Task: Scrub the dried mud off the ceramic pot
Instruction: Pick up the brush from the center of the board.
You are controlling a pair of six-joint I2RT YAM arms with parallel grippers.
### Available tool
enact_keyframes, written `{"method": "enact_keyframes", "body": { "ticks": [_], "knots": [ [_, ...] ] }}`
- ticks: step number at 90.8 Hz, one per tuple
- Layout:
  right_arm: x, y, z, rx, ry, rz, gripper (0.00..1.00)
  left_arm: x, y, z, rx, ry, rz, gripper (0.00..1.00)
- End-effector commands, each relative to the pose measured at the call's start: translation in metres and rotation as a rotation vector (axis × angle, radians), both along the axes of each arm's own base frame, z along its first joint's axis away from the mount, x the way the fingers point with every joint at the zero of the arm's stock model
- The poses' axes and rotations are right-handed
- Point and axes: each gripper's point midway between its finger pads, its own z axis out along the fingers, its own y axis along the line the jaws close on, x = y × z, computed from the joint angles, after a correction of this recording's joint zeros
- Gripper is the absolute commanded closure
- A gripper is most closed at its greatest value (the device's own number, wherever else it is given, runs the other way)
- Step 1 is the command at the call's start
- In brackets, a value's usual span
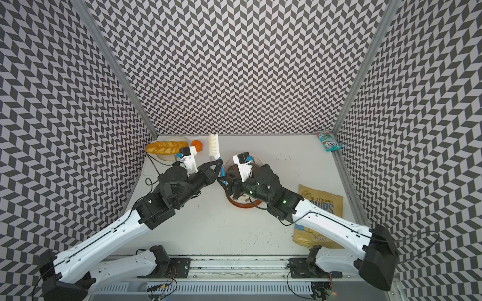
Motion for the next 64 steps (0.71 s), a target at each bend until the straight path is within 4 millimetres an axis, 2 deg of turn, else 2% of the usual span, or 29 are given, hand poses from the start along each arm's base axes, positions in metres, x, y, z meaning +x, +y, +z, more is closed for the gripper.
{"method": "enact_keyframes", "body": {
  "ticks": [1, 7, 22, 32, 38, 52, 64],
  "knots": [
    [0.007, 0.003, 0.020, 0.038, -0.046, -0.026, 0.46, -0.002, -0.007, 0.008, -0.025, -0.034, -0.028, 0.94],
    [0.009, 0.006, 0.020, 0.030, -0.043, -0.029, 0.50, -0.002, -0.008, 0.007, -0.021, -0.035, -0.029, 0.93],
    [0.012, 0.009, 0.018, 0.019, -0.046, -0.033, 0.70, -0.003, -0.011, 0.004, -0.011, -0.038, -0.039, 0.90],
    [0.015, 0.010, 0.016, -0.011, -0.059, -0.048, 0.87, -0.003, -0.012, 0.001, -0.007, -0.034, -0.045, 0.87],
    [0.018, 0.008, 0.014, -0.027, -0.066, -0.064, 1.00, -0.004, -0.012, 0.001, -0.006, -0.033, -0.048, 0.79],
    [0.027, -0.001, 0.013, -0.087, -0.122, -0.126, 1.00, -0.006, -0.010, 0.003, -0.008, -0.026, -0.048, 0.54],
    [0.037, -0.016, 0.019, -0.190, -0.258, -0.199, 1.00, -0.009, -0.006, 0.005, -0.039, -0.003, -0.067, 0.41]
  ]
}}
